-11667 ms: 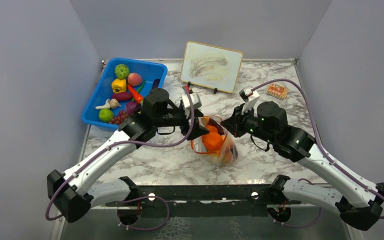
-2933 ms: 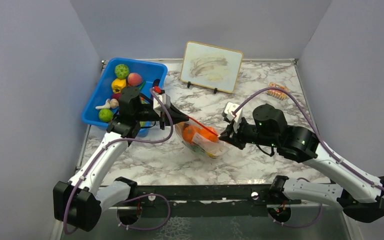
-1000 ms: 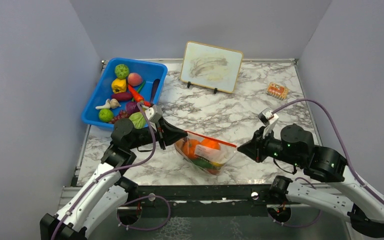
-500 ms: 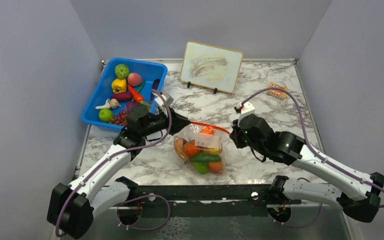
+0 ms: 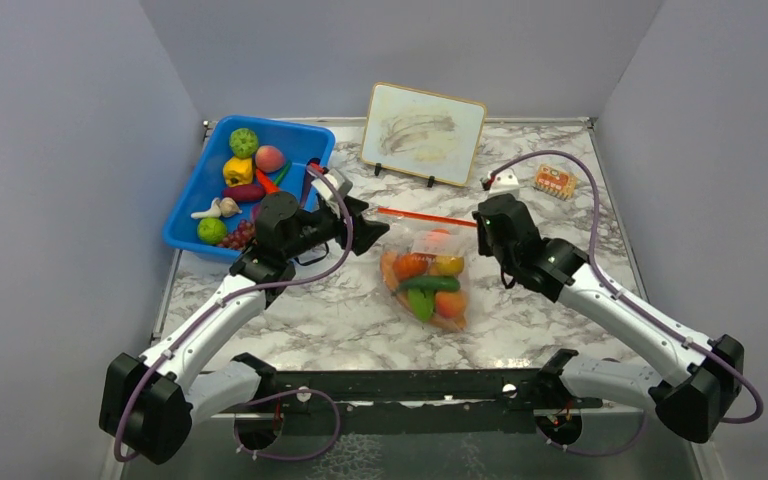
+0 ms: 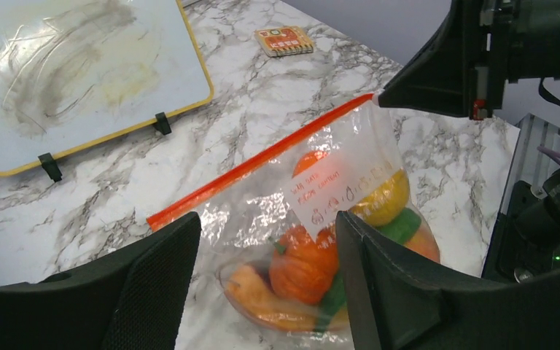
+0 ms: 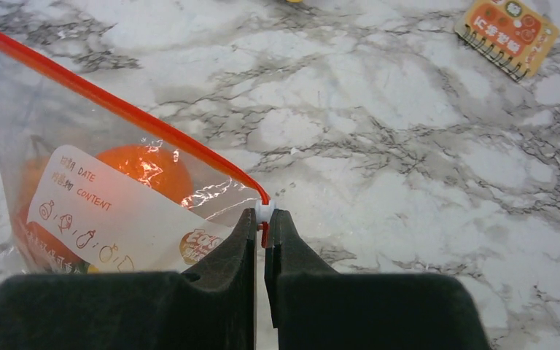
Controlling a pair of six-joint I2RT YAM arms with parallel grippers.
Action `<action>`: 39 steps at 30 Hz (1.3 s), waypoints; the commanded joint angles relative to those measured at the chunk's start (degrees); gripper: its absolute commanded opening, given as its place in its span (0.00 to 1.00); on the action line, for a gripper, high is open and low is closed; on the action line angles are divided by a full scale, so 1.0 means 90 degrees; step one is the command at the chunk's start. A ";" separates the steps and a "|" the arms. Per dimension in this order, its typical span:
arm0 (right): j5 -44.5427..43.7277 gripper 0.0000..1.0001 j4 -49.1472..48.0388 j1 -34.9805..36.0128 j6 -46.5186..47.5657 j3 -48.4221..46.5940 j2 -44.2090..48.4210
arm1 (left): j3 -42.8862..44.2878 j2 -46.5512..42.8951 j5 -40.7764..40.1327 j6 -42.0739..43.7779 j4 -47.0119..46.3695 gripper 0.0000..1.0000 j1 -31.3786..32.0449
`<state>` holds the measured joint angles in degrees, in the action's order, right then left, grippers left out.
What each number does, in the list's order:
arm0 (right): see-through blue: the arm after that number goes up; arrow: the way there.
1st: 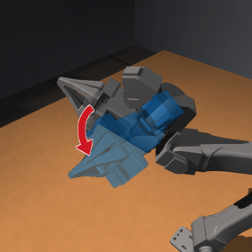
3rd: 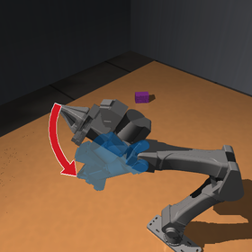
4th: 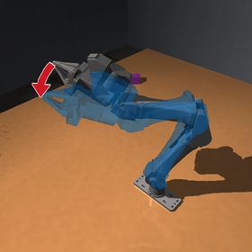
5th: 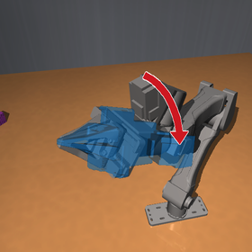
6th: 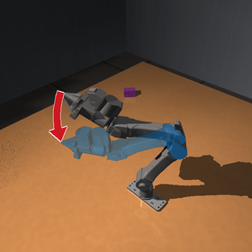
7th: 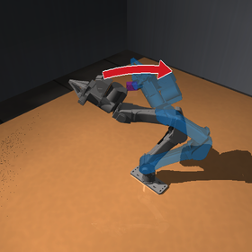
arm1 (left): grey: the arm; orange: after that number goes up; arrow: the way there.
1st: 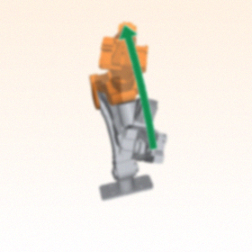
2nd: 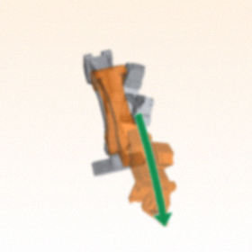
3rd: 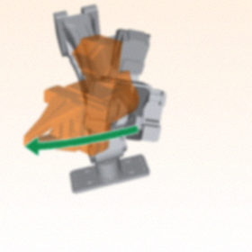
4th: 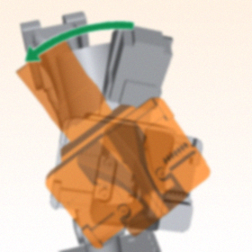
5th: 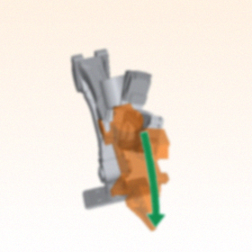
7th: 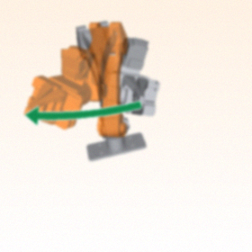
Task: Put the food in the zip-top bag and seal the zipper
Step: Place the zipper food storage bag at the center of the board, then reset both arms
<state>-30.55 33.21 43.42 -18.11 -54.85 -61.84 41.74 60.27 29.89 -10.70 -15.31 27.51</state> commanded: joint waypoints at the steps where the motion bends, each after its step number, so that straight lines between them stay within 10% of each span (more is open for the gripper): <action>1: -0.0025 0.01 -0.0824 -0.0548 0.0365 0.0181 -0.0198 | 0.0064 -0.0213 -0.0269 0.0270 0.0076 0.73 0.0020; 6: 0.0699 0.04 -0.1187 -0.1572 0.0336 0.0307 -0.0652 | -0.0135 -0.0424 -0.0418 0.0404 0.0403 0.99 0.0025; 20: 0.1317 0.99 0.0285 -0.1670 -0.0424 -0.0721 -0.0190 | -0.0157 -0.0785 -0.1456 -0.0125 0.1252 0.99 0.0021; 39: 0.3460 1.00 0.0992 -0.1675 -0.0705 -0.1074 0.2007 | 0.1125 -0.1137 -0.1546 -0.1363 0.2007 0.99 0.0027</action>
<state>-4.16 43.29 28.40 -23.33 -63.79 -48.95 50.39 52.75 14.33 -20.34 2.46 27.51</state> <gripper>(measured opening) 0.997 0.991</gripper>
